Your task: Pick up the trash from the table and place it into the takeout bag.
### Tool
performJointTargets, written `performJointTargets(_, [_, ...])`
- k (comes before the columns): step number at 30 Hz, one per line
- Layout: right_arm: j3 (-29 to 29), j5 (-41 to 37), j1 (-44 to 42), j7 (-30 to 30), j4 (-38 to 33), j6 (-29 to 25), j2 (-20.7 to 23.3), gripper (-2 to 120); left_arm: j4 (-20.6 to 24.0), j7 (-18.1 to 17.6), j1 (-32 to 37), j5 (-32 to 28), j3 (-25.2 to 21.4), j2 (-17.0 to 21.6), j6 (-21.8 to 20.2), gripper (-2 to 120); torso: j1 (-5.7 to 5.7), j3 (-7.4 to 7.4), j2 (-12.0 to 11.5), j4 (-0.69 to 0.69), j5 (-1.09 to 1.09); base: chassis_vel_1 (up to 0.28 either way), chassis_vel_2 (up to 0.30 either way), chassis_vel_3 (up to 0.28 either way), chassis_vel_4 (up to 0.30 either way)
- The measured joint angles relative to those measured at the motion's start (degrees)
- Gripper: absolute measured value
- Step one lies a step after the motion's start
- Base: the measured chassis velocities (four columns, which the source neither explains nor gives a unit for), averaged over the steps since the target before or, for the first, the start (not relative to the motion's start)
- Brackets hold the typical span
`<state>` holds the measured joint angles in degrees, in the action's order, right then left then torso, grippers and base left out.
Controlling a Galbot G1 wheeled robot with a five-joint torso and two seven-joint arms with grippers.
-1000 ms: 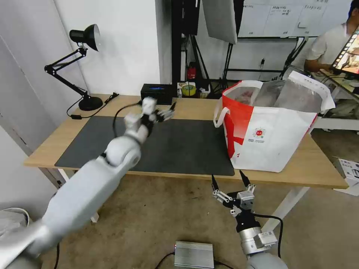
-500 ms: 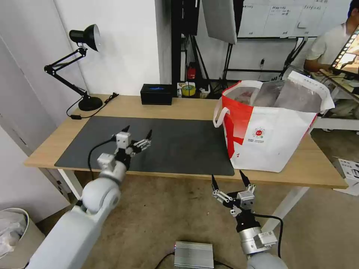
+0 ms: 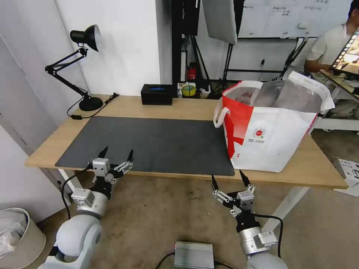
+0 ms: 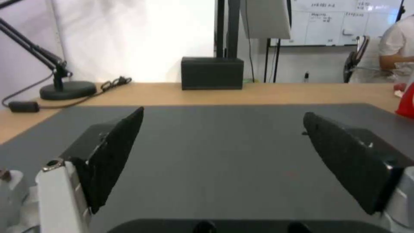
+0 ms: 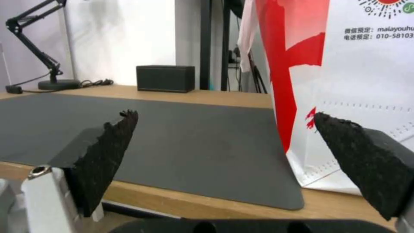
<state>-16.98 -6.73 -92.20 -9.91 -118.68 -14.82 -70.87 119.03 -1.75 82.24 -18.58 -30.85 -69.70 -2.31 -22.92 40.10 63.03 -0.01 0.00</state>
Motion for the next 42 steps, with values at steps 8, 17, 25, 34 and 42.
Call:
performJointTargets(8, [0.0,0.0,0.0,0.0,0.0,0.0,0.0,100,1.6,3.6,6.2,3.1,-2.9,-5.0,3.1,100,0.01,0.00,0.0,0.01,0.01,0.000,0.000,0.000,0.000])
performJointTargets(17, [0.0,0.0,0.0,0.0,0.0,0.0,0.0,100,0.6,6.1,9.0,5.6,-4.0,-7.1,7.3,100,0.01,0.00,0.0,0.01,0.01,0.000,0.000,0.000,0.000])
performJointTargets(25, [0.0,0.0,0.0,0.0,0.0,0.0,0.0,100,0.0,7.0,10.2,6.4,-5.3,-7.3,10.2,100,0.00,0.00,0.0,0.01,0.00,0.000,0.000,0.000,0.000])
performJointTargets(34, [0.0,0.0,0.0,0.0,0.0,0.0,0.0,100,-0.3,7.9,10.4,6.4,-5.4,-7.6,12.1,100,0.00,0.00,0.0,0.01,0.00,0.000,0.000,0.000,0.000])
performJointTargets(42, [0.0,0.0,0.0,0.0,0.0,0.0,0.0,100,-1.4,8.6,10.1,6.4,-5.3,-7.4,13.1,100,0.00,0.00,0.0,0.01,0.00,0.000,0.000,0.000,0.000])
